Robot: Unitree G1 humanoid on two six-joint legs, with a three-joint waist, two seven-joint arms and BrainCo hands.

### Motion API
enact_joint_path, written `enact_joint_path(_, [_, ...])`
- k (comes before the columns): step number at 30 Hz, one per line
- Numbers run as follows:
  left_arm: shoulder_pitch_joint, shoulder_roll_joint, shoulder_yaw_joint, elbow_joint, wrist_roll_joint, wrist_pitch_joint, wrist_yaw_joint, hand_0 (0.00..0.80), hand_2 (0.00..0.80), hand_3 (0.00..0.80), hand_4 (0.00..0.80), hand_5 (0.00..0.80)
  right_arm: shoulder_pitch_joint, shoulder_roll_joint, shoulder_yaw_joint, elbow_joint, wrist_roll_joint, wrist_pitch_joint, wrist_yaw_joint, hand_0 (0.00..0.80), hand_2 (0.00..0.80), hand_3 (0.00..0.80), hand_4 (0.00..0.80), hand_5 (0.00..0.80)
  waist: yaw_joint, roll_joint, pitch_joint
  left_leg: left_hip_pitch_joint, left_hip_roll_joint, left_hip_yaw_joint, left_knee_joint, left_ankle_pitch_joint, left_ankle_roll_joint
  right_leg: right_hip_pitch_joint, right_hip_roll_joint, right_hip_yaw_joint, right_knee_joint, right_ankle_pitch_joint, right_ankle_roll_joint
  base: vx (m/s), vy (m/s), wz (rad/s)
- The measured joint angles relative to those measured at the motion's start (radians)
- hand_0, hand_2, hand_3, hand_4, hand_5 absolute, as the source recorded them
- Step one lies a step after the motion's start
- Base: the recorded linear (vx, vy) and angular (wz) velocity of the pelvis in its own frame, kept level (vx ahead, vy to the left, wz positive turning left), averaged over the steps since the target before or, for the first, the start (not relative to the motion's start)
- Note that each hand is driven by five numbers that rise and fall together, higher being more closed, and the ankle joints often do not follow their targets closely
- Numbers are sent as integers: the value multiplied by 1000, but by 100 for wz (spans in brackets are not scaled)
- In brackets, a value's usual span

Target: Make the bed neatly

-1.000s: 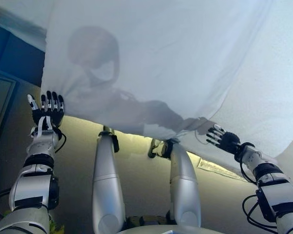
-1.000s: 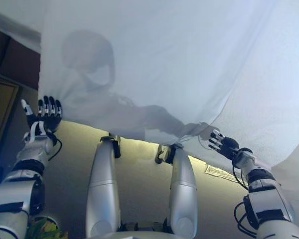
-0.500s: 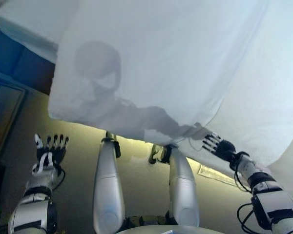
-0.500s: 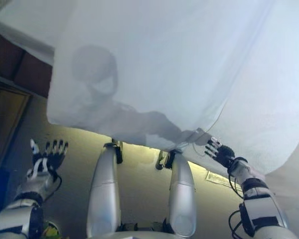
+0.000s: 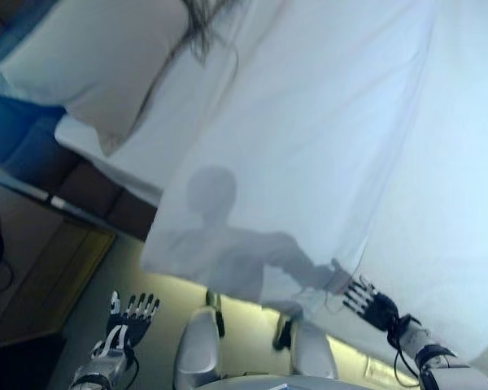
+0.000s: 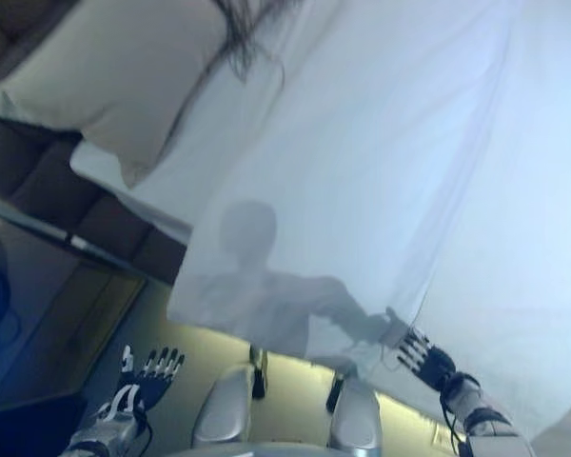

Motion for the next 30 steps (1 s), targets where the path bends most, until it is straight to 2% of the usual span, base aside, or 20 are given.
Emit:
enact_joint_path(2, [16, 7, -2, 7, 45, 0, 14, 0, 0, 0, 0, 0, 32, 9, 1, 21, -25, 15, 2, 0, 0, 0, 0, 0, -14, -5, -58, 85, -5, 10, -79, 15, -2, 95, 19, -5, -110, 36, 10, 213, -12, -11])
enact_joint_path(6, [33, 31, -39, 17, 124, -27, 50, 0, 0, 0, 0, 0, 77, 28, 1, 34, -54, 25, 3, 0, 0, 0, 0, 0, -28, -12, -147, 168, -24, 34, -193, 47, -4, 164, 29, 5, -224, 80, 17, 131, -17, -15])
enact_joint_path(9, [24, 44, -127, 28, 258, -97, 93, 0, 0, 0, 0, 0, 90, 40, 1, 56, -60, 31, -1, 0, 0, 0, 0, 0, -52, -12, -168, 220, -37, 45, -252, 64, -5, 200, 33, 9, -269, 96, 24, 65, -14, -10])
enact_joint_path(12, [23, 43, -226, 48, 441, -166, 140, 0, 0, 0, 0, 0, 98, 52, 2, 73, -41, 39, -26, 0, 0, 0, 0, 0, -74, -10, -179, 260, -38, 69, -279, 67, -7, 222, 38, 33, -294, 107, 26, 70, 27, -27])
enact_joint_path(14, [23, 36, -257, 54, 499, -187, 163, 0, 0, 0, 0, 0, 109, 62, 0, 82, -10, 39, -49, 0, 0, 0, 0, 0, -80, -6, -197, 279, -37, 93, -296, 69, -8, 223, 42, 57, -305, 114, 26, 90, 33, -31])
enact_joint_path(15, [22, 32, -268, 54, 514, -197, 167, 0, 0, 0, 0, 0, 112, 68, 0, 90, 1, 40, -60, 0, 0, 0, 0, 0, -79, -6, -201, 285, -37, 93, -296, 69, -9, 231, 42, 62, -308, 115, 26, 101, 23, -22])
enact_joint_path(19, [17, -12, -301, 55, 543, -225, 189, 0, 0, 0, 0, 0, 133, 119, -5, 95, 39, 37, -126, 0, 0, 0, 0, 0, -126, -2, -203, 311, -37, 103, -296, 68, -9, 251, 43, 70, -309, 117, 26, 96, 15, -8])
enact_joint_path(24, [18, -105, -330, 73, 557, -225, 197, 0, 0, 0, 0, 0, 157, 164, -4, 120, 43, 41, -189, 0, 0, 0, 0, 0, -130, 12, -214, 336, -35, 116, -297, 66, -10, 270, 46, 89, -323, 128, 26, 83, -1, -13])
enact_joint_path(30, [41, -114, -350, 76, 558, -223, 215, 0, 0, 0, 0, 0, 185, 163, 0, 120, 43, 37, -228, 0, 0, 0, 0, 0, -127, 22, -238, 348, -32, 116, -297, 67, -10, 288, 49, 90, -336, 137, 25, 57, -12, -1])
